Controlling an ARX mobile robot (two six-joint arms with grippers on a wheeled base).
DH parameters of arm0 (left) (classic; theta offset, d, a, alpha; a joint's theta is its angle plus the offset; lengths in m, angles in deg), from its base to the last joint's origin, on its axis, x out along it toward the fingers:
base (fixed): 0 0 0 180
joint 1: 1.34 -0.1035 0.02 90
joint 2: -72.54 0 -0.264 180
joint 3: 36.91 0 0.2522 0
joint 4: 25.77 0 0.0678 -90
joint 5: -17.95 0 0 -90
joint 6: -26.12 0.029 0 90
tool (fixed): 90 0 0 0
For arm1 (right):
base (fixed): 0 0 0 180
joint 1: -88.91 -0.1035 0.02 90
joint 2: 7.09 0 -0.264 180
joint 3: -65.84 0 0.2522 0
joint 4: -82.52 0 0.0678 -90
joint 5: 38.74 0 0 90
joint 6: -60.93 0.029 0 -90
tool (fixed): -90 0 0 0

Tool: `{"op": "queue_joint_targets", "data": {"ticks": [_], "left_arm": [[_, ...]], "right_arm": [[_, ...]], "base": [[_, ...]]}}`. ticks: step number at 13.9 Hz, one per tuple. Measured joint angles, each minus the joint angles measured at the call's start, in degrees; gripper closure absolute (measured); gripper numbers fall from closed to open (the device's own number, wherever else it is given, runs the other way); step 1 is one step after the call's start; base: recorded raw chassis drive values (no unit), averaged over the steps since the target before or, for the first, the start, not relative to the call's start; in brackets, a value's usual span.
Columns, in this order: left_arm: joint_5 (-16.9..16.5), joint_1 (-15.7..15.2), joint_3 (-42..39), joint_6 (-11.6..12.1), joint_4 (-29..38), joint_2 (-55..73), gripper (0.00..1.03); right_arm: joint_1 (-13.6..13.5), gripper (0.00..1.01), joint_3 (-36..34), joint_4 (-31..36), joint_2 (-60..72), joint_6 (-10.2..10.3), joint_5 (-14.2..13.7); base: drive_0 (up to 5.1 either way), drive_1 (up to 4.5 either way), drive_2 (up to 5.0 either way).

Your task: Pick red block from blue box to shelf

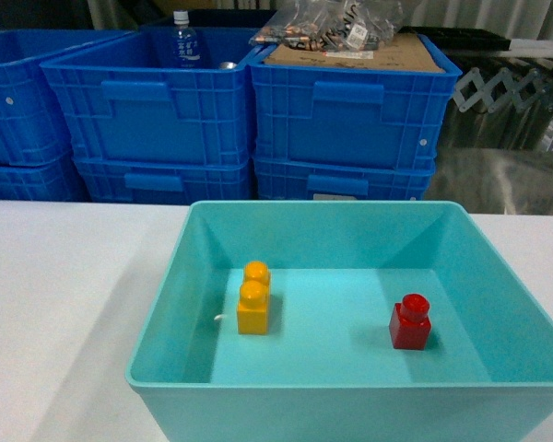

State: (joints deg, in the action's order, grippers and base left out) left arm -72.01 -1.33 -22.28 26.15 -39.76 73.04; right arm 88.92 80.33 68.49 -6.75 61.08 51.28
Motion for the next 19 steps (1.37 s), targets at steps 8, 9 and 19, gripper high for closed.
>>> {"op": "queue_joint_targets", "data": {"ticks": [8, 9, 19], "left_arm": [[0.0, 0.0, 0.0, 0.0, 0.0, 0.0, 0.05], [0.0, 0.0, 0.0, 0.0, 0.0, 0.0, 0.05], [0.0, 0.0, 0.0, 0.0, 0.0, 0.0, 0.05]], "right_arm": [[0.0, 0.03, 0.0, 0.0, 0.0, 0.0, 0.0], [0.0, 0.03, 0.0, 0.0, 0.0, 0.0, 0.0], [0.0, 0.03, 0.0, 0.0, 0.0, 0.0, 0.0]], "base": [[0.0, 0.0, 0.0], [0.0, 0.0, 0.0], [0.0, 0.0, 0.0]]}}
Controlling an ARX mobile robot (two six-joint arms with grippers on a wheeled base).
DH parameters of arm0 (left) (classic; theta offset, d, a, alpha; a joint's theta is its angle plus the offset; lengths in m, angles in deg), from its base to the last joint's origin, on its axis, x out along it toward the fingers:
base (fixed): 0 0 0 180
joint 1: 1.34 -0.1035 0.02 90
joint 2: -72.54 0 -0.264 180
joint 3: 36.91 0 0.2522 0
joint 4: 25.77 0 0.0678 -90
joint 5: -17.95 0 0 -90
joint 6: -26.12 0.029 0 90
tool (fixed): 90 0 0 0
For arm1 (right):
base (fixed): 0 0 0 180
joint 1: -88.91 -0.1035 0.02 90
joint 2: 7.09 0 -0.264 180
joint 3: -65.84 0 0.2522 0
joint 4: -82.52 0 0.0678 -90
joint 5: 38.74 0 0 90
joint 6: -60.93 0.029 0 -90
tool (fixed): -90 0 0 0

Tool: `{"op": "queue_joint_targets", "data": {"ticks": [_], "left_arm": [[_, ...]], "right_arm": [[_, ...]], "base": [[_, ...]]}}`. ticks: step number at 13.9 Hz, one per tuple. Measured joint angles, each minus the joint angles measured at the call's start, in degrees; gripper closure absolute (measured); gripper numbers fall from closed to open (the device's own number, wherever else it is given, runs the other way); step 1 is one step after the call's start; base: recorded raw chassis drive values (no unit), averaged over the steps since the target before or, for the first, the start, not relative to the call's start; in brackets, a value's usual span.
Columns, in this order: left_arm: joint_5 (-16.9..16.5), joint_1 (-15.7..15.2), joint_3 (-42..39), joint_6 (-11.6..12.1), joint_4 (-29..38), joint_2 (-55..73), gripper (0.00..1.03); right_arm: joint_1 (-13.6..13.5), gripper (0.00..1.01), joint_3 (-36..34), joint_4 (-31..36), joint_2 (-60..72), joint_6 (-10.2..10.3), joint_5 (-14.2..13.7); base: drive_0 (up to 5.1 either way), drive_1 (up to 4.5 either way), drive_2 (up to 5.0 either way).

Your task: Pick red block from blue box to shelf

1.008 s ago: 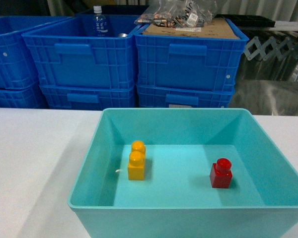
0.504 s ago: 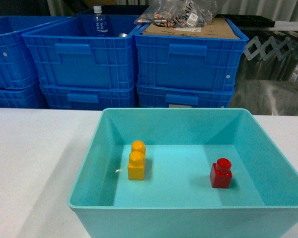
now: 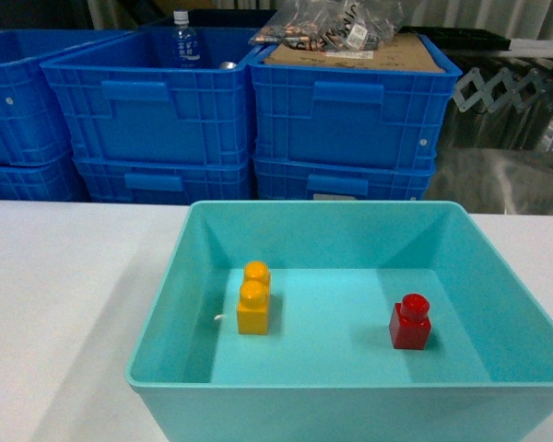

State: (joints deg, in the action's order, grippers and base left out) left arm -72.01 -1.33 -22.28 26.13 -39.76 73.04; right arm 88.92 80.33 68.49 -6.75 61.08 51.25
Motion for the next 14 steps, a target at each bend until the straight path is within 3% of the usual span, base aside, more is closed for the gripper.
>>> {"op": "queue_joint_targets", "data": {"ticks": [14], "left_arm": [[0.0, 0.0, 0.0, 0.0, 0.0, 0.0, 0.05]], "right_arm": [[0.0, 0.03, 0.0, 0.0, 0.0, 0.0, 0.0]], "base": [[0.0, 0.0, 0.0]]}}
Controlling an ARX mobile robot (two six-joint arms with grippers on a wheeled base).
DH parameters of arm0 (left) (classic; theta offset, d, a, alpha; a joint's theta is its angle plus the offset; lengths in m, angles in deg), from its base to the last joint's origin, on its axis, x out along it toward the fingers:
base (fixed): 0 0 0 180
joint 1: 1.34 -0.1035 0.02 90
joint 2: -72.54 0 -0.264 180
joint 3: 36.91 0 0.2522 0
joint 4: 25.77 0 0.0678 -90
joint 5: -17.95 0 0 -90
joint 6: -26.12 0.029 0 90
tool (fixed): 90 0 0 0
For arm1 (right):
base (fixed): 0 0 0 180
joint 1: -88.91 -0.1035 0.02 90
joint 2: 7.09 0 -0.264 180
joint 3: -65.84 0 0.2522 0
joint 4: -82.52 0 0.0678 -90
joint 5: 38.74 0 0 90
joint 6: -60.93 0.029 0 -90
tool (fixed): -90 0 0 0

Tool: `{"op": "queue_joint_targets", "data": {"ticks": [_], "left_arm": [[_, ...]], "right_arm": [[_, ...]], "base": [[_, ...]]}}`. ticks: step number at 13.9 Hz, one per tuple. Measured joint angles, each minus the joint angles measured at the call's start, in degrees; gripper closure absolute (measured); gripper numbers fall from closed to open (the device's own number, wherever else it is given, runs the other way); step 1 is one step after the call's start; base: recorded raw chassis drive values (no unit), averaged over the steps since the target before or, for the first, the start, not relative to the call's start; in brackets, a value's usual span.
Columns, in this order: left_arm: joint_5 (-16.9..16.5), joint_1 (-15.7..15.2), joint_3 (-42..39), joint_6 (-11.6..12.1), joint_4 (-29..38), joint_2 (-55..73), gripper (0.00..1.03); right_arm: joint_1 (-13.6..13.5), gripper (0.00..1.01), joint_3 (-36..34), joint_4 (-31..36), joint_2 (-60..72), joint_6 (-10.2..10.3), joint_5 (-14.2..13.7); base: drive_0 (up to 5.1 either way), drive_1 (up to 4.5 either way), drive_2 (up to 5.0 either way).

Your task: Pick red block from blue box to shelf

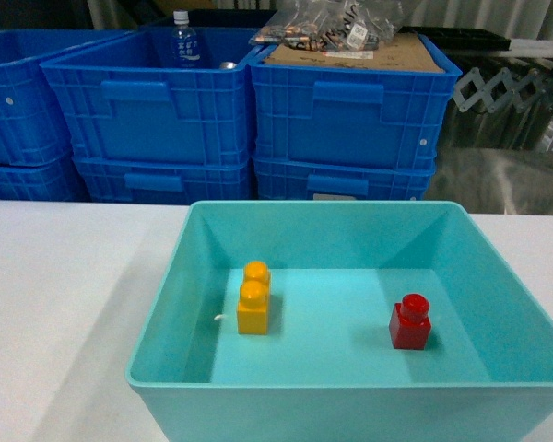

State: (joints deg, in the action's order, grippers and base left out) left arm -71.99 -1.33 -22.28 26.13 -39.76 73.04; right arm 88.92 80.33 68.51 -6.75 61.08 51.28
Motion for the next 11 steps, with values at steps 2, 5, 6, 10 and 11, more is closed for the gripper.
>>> {"op": "queue_joint_targets", "data": {"ticks": [2, 5, 6, 10, 11], "left_arm": [[0.0, 0.0, 0.0, 0.0, 0.0, 0.0, 0.05], [0.0, 0.0, 0.0, 0.0, 0.0, 0.0, 0.05], [0.0, 0.0, 0.0, 0.0, 0.0, 0.0, 0.05], [0.0, 0.0, 0.0, 0.0, 0.0, 0.0, 0.05], [0.0, 0.0, 0.0, 0.0, 0.0, 0.0, 0.05]], "right_arm": [[0.0, 0.03, 0.0, 0.0, 0.0, 0.0, 0.0], [0.0, 0.03, 0.0, 0.0, 0.0, 0.0, 0.0], [0.0, 0.03, 0.0, 0.0, 0.0, 0.0, 0.0], [0.0, 0.03, 0.0, 0.0, 0.0, 0.0, 0.0], [0.0, 0.03, 0.0, 0.0, 0.0, 0.0, 0.0]], "base": [[0.0, 0.0, 0.0], [0.0, 0.0, 0.0], [0.0, 0.0, 0.0], [0.0, 0.0, 0.0], [0.0, 0.0, 0.0]]}}
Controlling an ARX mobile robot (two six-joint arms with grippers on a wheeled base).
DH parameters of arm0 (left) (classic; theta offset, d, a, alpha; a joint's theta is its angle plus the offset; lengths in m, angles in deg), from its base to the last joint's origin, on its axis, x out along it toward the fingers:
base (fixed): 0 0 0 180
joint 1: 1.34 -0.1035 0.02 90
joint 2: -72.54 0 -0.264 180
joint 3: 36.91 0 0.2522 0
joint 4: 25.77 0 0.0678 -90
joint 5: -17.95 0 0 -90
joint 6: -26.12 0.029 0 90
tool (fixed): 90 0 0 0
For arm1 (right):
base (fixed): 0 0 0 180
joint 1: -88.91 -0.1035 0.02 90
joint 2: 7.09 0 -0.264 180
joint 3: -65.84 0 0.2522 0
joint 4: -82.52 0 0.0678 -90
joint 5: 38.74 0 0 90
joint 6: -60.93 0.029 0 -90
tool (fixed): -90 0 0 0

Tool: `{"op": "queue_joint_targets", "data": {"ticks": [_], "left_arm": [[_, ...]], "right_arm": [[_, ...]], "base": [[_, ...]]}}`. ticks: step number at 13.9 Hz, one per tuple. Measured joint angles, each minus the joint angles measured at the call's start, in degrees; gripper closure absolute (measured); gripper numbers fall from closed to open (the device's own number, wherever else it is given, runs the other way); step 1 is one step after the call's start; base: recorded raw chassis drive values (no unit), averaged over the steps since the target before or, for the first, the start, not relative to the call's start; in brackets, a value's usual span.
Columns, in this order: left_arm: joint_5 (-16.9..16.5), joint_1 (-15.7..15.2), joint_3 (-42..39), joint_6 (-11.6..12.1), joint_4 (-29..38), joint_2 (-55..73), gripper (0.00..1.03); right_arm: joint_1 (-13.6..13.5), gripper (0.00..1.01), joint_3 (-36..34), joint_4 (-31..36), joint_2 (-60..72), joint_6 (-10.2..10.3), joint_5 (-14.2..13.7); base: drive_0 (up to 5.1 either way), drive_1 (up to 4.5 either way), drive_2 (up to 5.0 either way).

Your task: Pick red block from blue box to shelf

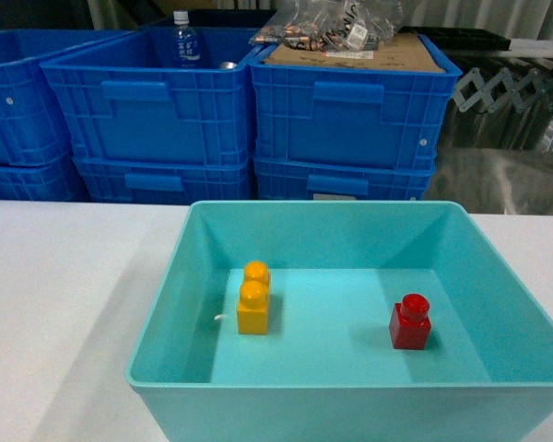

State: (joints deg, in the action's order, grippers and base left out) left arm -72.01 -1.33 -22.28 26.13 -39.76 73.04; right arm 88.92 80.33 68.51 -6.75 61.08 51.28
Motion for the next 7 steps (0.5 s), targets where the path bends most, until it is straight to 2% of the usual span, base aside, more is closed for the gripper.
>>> {"op": "queue_joint_targets", "data": {"ticks": [7], "left_arm": [[0.0, 0.0, 0.0, 0.0, 0.0, 0.0, 0.05]], "right_arm": [[0.0, 0.03, 0.0, 0.0, 0.0, 0.0, 0.0]], "base": [[0.0, 0.0, 0.0]]}}
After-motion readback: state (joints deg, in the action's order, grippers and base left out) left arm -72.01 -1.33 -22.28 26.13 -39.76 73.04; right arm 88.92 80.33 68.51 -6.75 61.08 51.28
